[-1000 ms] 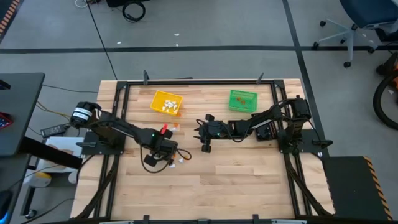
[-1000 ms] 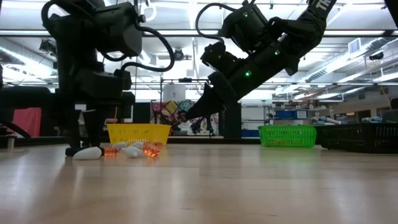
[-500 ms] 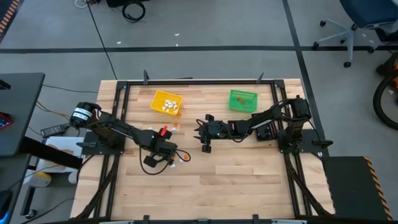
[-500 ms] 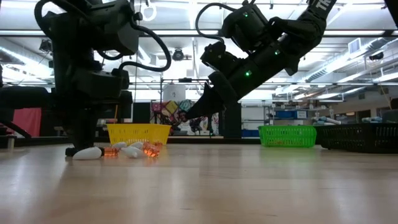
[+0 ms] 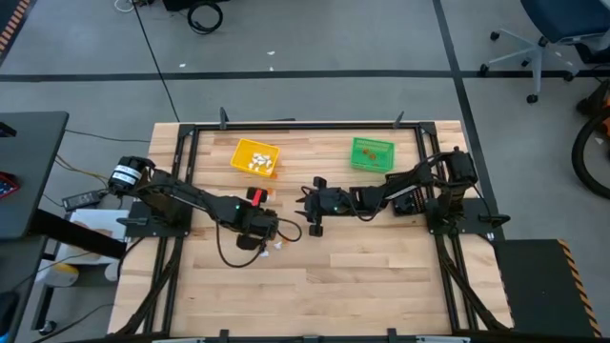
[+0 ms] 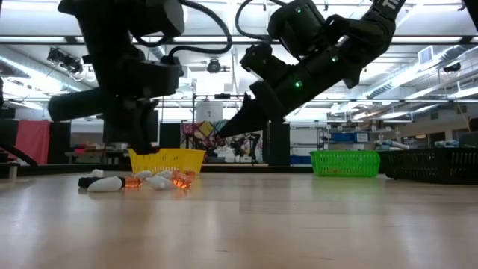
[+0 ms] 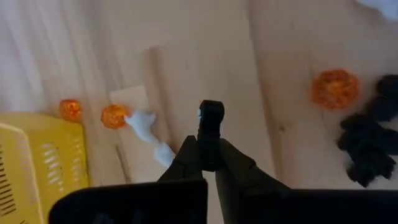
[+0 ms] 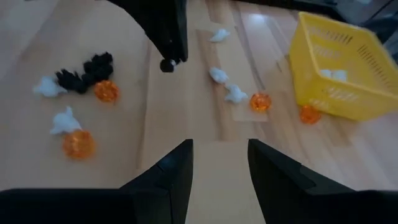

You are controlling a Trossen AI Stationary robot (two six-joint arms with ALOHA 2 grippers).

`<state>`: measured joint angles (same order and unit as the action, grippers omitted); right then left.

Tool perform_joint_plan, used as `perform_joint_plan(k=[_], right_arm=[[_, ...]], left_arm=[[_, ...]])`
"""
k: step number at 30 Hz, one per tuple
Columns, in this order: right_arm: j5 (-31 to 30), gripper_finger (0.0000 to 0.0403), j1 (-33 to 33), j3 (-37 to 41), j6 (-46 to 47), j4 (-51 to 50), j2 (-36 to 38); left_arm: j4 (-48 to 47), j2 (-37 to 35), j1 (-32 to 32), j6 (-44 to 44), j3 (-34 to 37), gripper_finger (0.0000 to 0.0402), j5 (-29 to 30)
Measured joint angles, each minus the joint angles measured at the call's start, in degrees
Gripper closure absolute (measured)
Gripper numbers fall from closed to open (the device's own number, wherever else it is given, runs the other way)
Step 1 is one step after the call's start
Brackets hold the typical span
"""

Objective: Sort Halloween decoration
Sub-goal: Put the black skeleton toy into the black bin

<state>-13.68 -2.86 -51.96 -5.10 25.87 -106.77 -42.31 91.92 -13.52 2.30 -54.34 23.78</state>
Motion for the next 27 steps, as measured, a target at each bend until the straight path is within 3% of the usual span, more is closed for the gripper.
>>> perform_joint_plan(k=[8, 19, 27], right_arm=[[-2.6, 0.0245, -2.8, 0.0, -7.8, 1.7, 0.1], [-4.5, 0.0245, -3.4, 0.0, -9.1, 5.2, 0.2], [-6.4, 0.0245, -3.4, 0.0, -10.0, 5.4, 0.2]], left_arm=[[9.2, 0.0, 0.9, -1.4, 0.0, 0.0396, 7.0], [21.5, 0.0, 2.1, 2.2, 0.0, 0.0397, 7.6], [24.5, 0.0, 2.1, 3.4, 0.0, 0.0397, 7.6]])
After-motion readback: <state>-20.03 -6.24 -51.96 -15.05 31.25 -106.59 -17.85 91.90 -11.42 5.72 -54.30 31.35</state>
